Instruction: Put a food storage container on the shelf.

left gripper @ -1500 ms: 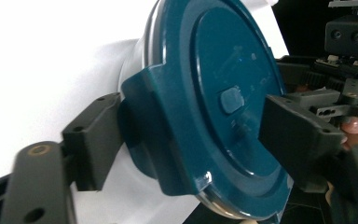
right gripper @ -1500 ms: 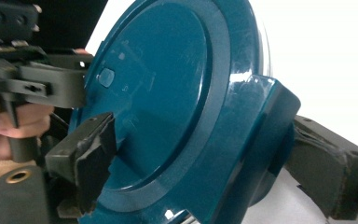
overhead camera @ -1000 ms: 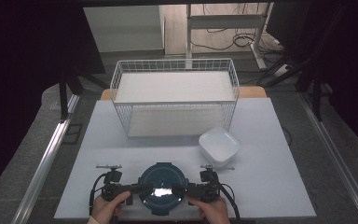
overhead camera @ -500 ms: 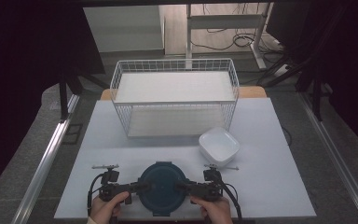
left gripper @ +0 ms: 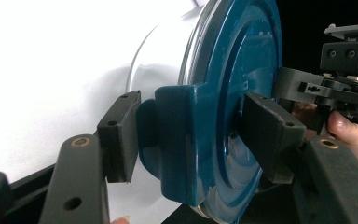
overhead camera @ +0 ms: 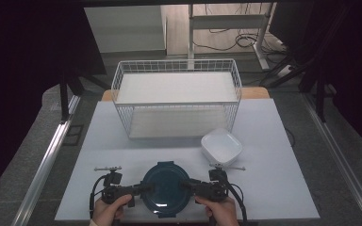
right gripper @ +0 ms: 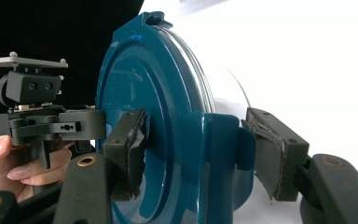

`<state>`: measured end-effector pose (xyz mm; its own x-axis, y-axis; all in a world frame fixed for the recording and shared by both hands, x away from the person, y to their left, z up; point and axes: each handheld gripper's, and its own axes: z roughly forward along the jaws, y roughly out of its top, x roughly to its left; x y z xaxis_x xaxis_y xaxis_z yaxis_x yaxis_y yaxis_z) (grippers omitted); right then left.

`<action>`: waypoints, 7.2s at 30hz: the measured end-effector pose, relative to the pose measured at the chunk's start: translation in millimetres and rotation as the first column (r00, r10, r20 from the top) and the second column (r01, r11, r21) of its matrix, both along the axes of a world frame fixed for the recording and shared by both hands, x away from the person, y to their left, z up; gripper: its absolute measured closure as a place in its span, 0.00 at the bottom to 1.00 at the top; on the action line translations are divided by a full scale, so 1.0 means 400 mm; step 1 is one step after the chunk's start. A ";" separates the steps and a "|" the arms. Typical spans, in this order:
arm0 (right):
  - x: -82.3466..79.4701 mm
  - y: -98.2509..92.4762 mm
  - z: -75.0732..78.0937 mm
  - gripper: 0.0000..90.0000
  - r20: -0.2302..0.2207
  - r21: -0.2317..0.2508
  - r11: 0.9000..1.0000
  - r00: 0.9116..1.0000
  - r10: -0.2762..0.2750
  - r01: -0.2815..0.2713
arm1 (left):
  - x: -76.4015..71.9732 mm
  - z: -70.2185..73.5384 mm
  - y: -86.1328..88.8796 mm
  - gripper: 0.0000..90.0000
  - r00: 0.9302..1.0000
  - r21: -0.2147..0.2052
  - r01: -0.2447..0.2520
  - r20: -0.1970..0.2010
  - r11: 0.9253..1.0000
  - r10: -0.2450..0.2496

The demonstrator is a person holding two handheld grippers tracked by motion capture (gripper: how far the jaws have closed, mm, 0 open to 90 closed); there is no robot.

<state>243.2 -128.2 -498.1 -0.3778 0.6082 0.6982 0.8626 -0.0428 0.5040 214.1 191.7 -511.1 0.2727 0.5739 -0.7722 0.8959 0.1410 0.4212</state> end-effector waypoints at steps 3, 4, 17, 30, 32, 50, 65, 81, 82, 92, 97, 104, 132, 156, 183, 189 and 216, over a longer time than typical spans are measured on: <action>0.000 -0.001 0.003 0.45 0.002 0.003 1.000 1.000 0.005 -0.005 | 0.000 0.005 0.001 0.45 1.000 0.002 0.000 0.005 1.000 0.000; 0.001 -0.001 0.004 0.45 0.005 0.002 1.000 1.000 0.007 -0.007 | 0.000 0.006 0.001 0.45 1.000 0.002 0.001 0.007 1.000 -0.001; 0.017 -0.003 0.037 0.45 0.041 -0.012 1.000 0.999 0.020 -0.020 | 0.023 0.032 0.000 0.45 1.000 -0.008 0.010 0.018 1.000 -0.010; 0.081 0.007 0.109 0.45 0.091 -0.002 1.000 0.996 0.018 -0.018 | 0.089 0.111 0.011 0.45 0.997 0.004 0.008 0.071 1.000 -0.008; 0.088 0.008 0.123 0.45 0.101 -0.007 1.000 0.995 0.020 -0.019 | 0.096 0.120 0.011 0.45 0.997 -0.001 0.010 0.077 1.000 -0.010; 0.138 0.002 0.216 0.45 0.152 -0.031 0.999 0.988 0.022 -0.018 | 0.154 0.193 0.004 0.45 0.993 -0.019 0.027 0.117 0.999 -0.024; 0.193 -0.004 0.296 0.46 0.195 -0.044 0.999 0.980 0.035 -0.027 | 0.209 0.258 0.001 0.45 0.989 -0.033 0.034 0.143 0.999 -0.029; 0.254 -0.013 0.386 0.46 0.225 -0.025 0.999 0.974 0.035 -0.031 | 0.272 0.366 -0.007 0.45 0.983 -0.008 0.034 0.180 0.999 -0.032; 0.262 -0.015 0.395 0.46 0.226 -0.021 0.999 0.974 0.035 -0.031 | 0.281 0.376 -0.008 0.45 0.982 -0.004 0.034 0.187 0.999 -0.032; 0.308 -0.027 0.455 0.47 0.244 -0.002 1.000 0.970 0.024 -0.024 | 0.336 0.444 -0.016 0.45 0.978 -0.001 0.037 0.207 0.999 -0.036; 0.336 -0.033 0.483 0.47 0.250 0.002 1.000 0.968 0.023 -0.024 | 0.366 0.473 -0.020 0.45 0.976 0.003 0.035 0.215 0.999 -0.035; 0.382 -0.030 0.514 0.48 0.250 0.005 0.999 0.968 0.031 -0.033 | 0.404 0.496 -0.013 0.45 0.973 -0.011 0.024 0.228 1.000 -0.021; 0.567 -0.029 0.547 0.48 0.205 0.018 0.999 0.978 0.045 -0.049 | 0.575 0.532 -0.012 0.45 0.985 -0.022 -0.002 0.175 1.000 0.006; 0.654 -0.044 0.479 0.47 0.073 0.045 0.999 0.997 -0.019 0.016 | 0.684 0.460 -0.028 0.45 0.996 -0.082 -0.065 0.062 0.995 0.071; 0.588 -0.041 0.525 0.14 0.261 -0.091 0.992 0.963 -0.061 0.087 | 0.606 0.483 -0.011 0.21 0.952 0.010 -0.100 0.292 0.995 0.092; 0.523 -0.067 0.525 0.15 0.328 -0.170 0.984 0.945 0.014 0.045 | 0.520 0.472 0.000 0.22 0.933 0.094 -0.097 0.355 0.991 0.058; 0.223 -0.222 0.263 0.21 0.350 -0.407 0.913 0.917 0.192 -0.035 | 0.199 0.205 0.007 0.25 0.912 0.374 -0.008 0.384 0.927 -0.147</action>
